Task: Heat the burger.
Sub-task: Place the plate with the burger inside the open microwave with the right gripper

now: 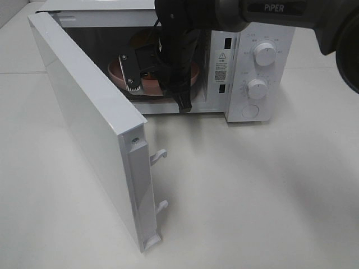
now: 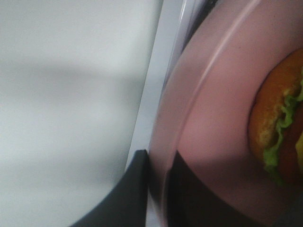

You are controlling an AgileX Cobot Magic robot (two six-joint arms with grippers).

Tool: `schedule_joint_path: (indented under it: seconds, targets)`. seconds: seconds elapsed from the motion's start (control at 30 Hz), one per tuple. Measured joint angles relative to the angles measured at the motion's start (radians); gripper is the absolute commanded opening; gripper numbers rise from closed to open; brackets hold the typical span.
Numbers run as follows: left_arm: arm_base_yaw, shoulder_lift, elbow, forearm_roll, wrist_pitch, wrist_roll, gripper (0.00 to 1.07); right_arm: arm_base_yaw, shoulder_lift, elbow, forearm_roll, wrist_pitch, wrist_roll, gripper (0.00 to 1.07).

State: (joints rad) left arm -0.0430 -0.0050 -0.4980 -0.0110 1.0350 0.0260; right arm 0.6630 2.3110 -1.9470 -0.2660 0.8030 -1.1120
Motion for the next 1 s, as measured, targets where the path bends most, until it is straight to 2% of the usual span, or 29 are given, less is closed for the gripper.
schedule_joint_path:
  seconds: [0.33,1.0]
  targets:
    - [0.000,0.000,0.000,0.000,0.000,0.000,1.02,-0.016,0.050,-0.079,0.004,-0.013,0.001,0.00]
    - [0.000,0.000,0.000,0.000,0.000,0.000,1.02,-0.016,0.079,-0.101,0.021,-0.033,0.001,0.00]
